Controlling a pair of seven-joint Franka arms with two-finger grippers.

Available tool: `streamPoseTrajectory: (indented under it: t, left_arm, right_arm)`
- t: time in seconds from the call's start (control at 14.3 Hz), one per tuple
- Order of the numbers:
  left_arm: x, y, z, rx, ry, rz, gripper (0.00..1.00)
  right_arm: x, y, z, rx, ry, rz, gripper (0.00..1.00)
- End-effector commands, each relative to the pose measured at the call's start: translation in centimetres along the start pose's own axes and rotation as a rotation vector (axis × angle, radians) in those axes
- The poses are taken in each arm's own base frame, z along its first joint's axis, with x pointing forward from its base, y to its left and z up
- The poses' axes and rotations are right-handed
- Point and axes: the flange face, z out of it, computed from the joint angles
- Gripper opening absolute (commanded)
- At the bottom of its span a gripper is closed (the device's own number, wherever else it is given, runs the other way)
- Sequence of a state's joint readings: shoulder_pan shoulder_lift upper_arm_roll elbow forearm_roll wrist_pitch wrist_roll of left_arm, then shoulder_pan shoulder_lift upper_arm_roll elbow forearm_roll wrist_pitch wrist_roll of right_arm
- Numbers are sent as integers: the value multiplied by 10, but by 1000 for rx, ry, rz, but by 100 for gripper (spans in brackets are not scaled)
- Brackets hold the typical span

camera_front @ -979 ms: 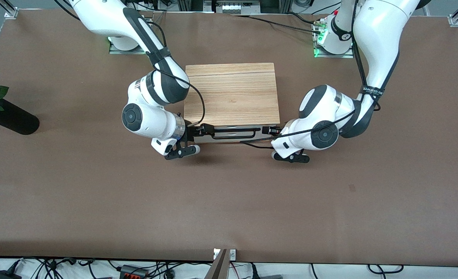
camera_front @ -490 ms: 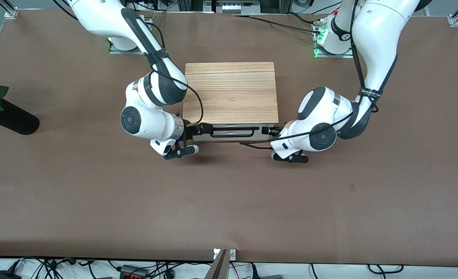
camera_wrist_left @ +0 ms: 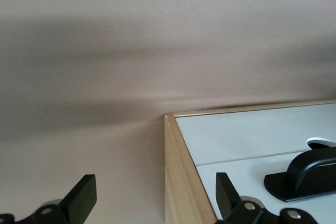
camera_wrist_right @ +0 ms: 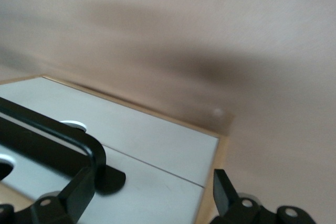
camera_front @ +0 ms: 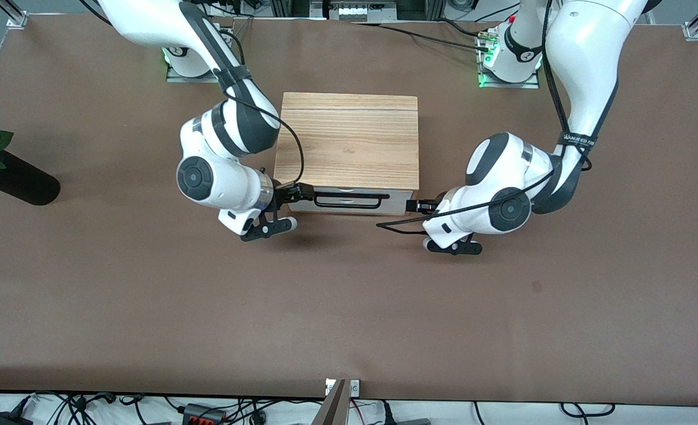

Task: Close drawer with both arms simultaneously
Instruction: 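Pull the right gripper back while the left gripper withdraws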

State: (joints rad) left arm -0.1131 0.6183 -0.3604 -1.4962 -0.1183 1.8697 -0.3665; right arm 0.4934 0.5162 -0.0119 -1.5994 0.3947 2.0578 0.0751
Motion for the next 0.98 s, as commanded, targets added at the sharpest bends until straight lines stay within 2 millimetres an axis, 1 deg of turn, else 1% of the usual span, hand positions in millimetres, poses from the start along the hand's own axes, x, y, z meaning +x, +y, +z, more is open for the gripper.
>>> streamPoseTrajectory:
  t: [0.0, 0.14, 0.21, 0.28, 0.35, 0.42, 0.49, 0.56, 0.63, 0.77, 0.84, 0.91]
  left_arm:
    - [-3, -8, -21, 1, 26, -3, 100]
    - [2, -28, -36, 1, 52, -41, 100]
    - [1, -34, -46, 1, 68, -54, 100]
    - [0, -41, -60, 4, 89, -64, 100]
    - [0, -50, -66, 8, 95, -83, 100]
    - [1, -67, -73, 15, 96, -109, 100]
    - [1, -83, -79, 26, 92, -134, 100]
    - [-2, -93, -86, 37, 80, -149, 100]
    - [-13, -96, -103, 53, 72, -154, 100]
    - [-33, -103, -130, 76, 47, -166, 100]
    - [-42, -109, -148, 81, 58, -173, 100]
    - [-48, -117, -162, 70, 70, -181, 100]
  right_arm:
    - [-4, 3, -66, -50, 76, -24, 100]
    - [-10, 9, -95, -71, 97, -23, 100]
    - [-11, 14, -106, -103, 103, -28, 100]
    - [-11, 25, -114, -192, 112, -52, 100]
    - [-14, 26, -132, -270, 130, -88, 100]
    - [-17, 30, -140, -339, 111, -103, 100]
    - [-22, 29, -147, -371, 90, -107, 100]
    - [-26, 31, -150, -396, 60, -104, 100]
    - [-29, 36, -156, -431, 47, -103, 100]
    - [-34, 45, -177, -509, 66, -107, 100]
    - [-38, 53, -182, -546, 45, -96, 100]
    - [-41, 60, -181, -558, 11, -73, 100]
